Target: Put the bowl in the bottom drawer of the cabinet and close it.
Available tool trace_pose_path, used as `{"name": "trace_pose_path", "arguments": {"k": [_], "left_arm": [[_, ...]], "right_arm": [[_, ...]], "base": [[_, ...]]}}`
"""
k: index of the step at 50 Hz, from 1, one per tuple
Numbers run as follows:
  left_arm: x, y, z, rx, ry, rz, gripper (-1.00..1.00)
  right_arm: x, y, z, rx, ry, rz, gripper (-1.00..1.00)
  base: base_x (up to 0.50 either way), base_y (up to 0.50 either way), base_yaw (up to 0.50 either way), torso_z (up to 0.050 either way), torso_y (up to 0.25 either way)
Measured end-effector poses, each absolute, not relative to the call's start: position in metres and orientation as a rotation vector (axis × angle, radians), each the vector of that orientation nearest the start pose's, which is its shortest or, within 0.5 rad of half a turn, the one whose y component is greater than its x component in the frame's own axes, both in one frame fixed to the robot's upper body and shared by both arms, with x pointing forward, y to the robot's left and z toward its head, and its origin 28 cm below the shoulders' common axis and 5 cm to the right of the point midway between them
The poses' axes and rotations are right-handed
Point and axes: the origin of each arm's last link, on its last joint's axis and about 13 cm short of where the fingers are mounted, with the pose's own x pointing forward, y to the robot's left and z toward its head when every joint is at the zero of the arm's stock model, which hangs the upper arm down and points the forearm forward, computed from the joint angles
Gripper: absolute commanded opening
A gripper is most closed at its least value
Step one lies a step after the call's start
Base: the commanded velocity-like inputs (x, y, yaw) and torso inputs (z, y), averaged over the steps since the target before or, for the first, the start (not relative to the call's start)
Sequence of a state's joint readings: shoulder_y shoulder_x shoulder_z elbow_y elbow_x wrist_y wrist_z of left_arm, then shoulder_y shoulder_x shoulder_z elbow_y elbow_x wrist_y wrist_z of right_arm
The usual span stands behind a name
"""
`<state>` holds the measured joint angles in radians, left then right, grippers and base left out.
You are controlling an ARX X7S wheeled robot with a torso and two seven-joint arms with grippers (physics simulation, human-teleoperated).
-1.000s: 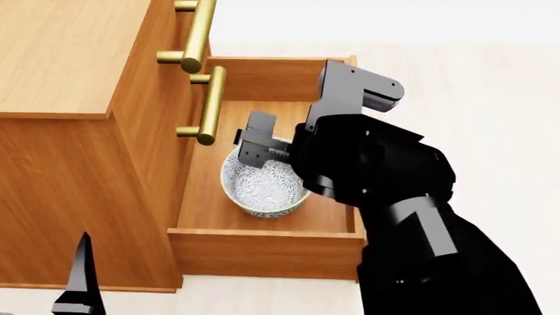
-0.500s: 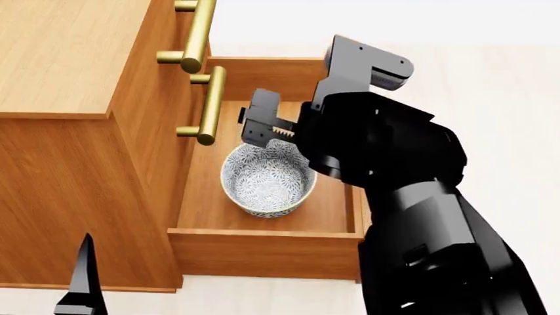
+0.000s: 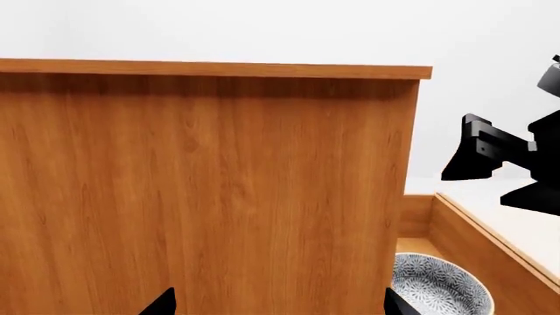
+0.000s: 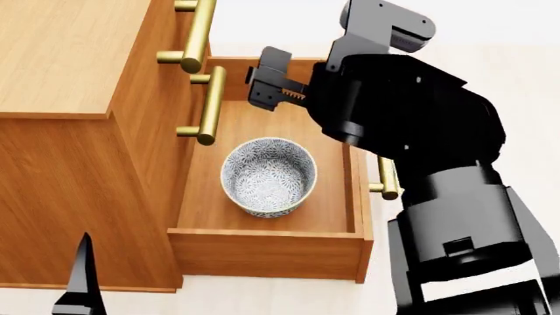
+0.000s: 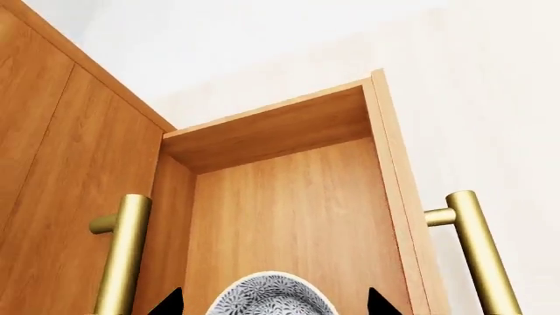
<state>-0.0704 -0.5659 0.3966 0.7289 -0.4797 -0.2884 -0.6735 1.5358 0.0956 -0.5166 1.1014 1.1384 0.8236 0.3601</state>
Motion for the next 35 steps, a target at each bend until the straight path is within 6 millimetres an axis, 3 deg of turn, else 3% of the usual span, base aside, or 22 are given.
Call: {"name": "trace_pose_path", "arguments": {"k": [19, 35], "left_arm": [[0.173, 0.202, 0.134, -0.017, -0.232, -0.014, 1.00], [0.171, 0.202, 0.135, -0.016, -0.236, -0.015, 1.00]], "right_arm": [[0.380, -0.089, 0.284, 0.225, 0.391, 0.047, 1.00], [0.339, -0.117, 0.268, 0.025, 0.132, -0.106, 1.00]], "base": [[0.00, 0.00, 0.00, 0.000, 0.000], [0.00, 0.00, 0.00, 0.000, 0.000]]}}
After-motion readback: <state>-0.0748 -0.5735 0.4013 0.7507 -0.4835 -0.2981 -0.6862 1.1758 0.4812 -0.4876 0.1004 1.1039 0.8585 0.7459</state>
